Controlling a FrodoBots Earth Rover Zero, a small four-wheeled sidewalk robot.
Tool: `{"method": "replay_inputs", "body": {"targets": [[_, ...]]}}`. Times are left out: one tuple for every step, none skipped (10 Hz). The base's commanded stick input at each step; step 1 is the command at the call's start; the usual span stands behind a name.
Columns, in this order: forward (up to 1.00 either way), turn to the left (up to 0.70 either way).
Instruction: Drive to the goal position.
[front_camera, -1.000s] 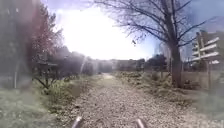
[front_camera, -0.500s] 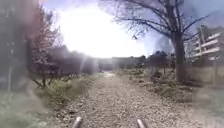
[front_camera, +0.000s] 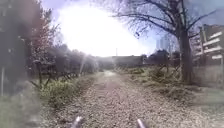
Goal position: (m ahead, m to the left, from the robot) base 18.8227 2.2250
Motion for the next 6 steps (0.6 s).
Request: {"method": "replay_inputs", "body": {"targets": [[0.50,0.00],[0.50,0.00],[0.50,0.00],[0.50,0.00],[0.50,0.00],[0.50,0.00]]}}
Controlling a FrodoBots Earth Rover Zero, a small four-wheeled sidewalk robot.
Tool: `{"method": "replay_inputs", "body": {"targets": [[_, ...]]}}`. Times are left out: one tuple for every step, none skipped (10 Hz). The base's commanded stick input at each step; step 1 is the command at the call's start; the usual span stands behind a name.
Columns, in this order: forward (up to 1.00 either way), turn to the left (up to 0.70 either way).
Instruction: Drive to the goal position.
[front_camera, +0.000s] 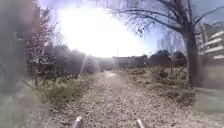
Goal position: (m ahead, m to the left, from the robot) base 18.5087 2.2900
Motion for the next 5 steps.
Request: {"method": "replay_inputs", "body": {"targets": [[0.50,0.00],[0.50,0.00],[0.50,0.00],[0.50,0.00],[0.50,0.00]]}}
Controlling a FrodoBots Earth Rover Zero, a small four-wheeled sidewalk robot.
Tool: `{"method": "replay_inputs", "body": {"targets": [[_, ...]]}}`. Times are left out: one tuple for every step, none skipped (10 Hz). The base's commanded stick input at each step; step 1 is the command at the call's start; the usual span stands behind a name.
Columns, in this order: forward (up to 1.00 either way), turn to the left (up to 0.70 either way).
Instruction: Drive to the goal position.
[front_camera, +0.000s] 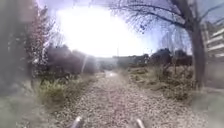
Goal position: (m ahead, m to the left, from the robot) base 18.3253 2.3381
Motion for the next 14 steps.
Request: {"method": "replay_inputs", "body": {"targets": [[0.50,0.00],[0.50,0.00],[0.50,0.00],[0.50,0.00],[0.50,0.00],[0.50,0.00],[0.50,0.00],[0.50,0.00],[0.50,0.00],[0.50,0.00],[0.50,0.00],[0.50,0.00],[0.50,0.00],[0.50,0.00]]}}
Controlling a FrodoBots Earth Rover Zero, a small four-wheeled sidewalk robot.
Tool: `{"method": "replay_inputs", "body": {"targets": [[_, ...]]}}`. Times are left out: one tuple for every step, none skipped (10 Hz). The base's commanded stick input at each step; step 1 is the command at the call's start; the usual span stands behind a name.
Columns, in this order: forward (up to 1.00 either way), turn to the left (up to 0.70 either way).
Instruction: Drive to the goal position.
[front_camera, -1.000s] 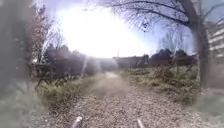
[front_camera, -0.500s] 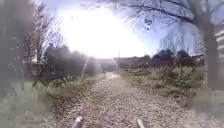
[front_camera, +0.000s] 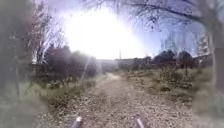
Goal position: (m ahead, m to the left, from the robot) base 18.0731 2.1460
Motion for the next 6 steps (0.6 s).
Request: {"method": "replay_inputs", "body": {"targets": [[0.50,0.00],[0.50,0.00],[0.50,0.00],[0.50,0.00],[0.50,0.00],[0.50,0.00]]}}
